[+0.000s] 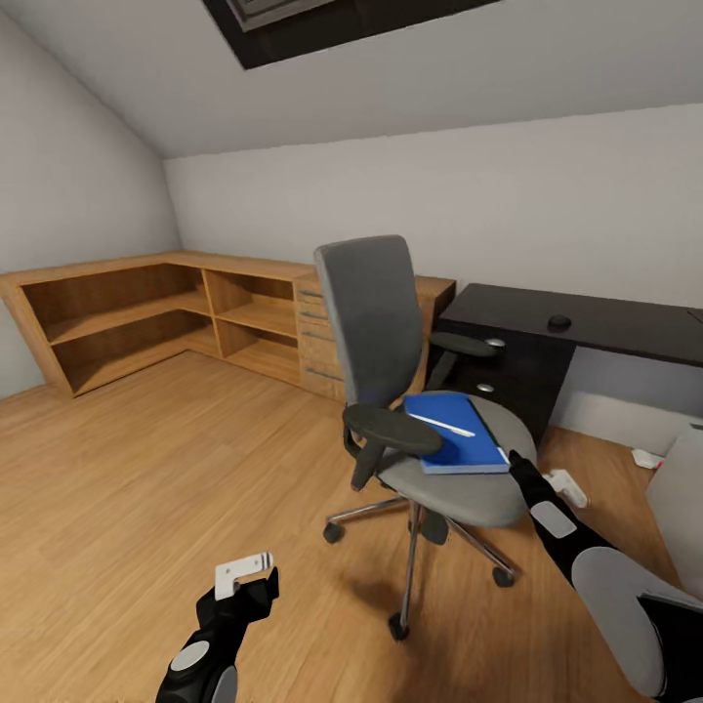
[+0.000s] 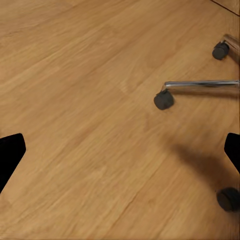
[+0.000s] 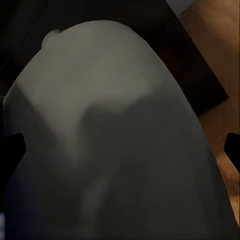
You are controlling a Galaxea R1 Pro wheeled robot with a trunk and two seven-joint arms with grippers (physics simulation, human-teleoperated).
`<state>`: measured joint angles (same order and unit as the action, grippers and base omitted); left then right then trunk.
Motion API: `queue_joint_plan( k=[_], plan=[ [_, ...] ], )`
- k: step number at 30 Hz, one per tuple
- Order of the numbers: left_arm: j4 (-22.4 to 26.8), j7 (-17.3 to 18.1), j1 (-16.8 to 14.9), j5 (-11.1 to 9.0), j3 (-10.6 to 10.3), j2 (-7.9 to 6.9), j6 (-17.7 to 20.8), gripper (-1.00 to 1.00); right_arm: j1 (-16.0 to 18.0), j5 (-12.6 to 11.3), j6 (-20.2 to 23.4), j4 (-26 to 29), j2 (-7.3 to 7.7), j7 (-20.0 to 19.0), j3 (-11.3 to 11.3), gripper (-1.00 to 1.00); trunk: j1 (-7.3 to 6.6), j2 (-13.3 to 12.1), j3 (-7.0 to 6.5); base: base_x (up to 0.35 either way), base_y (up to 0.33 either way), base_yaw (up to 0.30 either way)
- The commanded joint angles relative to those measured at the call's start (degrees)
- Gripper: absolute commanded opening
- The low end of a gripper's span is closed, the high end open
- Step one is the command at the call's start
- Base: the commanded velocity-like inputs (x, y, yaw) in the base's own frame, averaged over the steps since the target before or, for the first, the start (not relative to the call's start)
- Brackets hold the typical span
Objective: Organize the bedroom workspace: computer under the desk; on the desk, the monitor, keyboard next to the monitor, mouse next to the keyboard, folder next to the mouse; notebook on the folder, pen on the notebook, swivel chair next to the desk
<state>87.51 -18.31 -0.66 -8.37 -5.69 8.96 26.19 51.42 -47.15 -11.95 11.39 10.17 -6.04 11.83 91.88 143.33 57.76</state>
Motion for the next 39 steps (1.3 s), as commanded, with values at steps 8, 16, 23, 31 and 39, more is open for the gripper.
queue_joint_plan(
  k=[8, 16, 23, 31, 39],
  plan=[
    [0.0, -0.6, 0.0, -0.6, -0.1, 0.00, 0.2, 1.00, 0.0, -0.8, -0.2, -1.4, -0.55, -0.7, -0.6, 1.00, 0.00, 0.0, 0.57, 0.001, 0.000, 0.191],
    [-0.1, -0.6, -0.1, -0.6, -0.1, 0.00, 0.2, 1.00, 0.0, -0.6, -0.3, -1.1, -2.11, -1.2, -0.6, 1.00, 0.00, 0.0, 0.90, 0.000, 0.000, 0.173],
    [-0.1, -1.0, -0.1, -0.6, -3.4, -0.14, 0.1, 1.00, 0.0, -0.7, -0.3, -1.2, -2.17, -2.6, -0.5, 1.00, 0.00, 0.0, 0.91, 0.000, 0.000, 0.010],
    [-0.1, -1.0, -0.1, -0.7, -4.0, -0.26, 0.2, 1.00, 0.0, -0.8, -0.3, -1.2, -1.95, -2.7, -0.5, 1.00, 0.00, 0.0, 0.91, 0.107, -0.114, 0.000],
    [-0.1, -1.0, -0.1, -0.7, -4.0, -0.26, 0.2, 1.00, 0.0, -0.6, -0.4, -1.1, -1.86, -2.7, -0.5, 1.00, 0.00, 0.0, 0.91, 0.054, -0.055, 0.000]
  ],
)
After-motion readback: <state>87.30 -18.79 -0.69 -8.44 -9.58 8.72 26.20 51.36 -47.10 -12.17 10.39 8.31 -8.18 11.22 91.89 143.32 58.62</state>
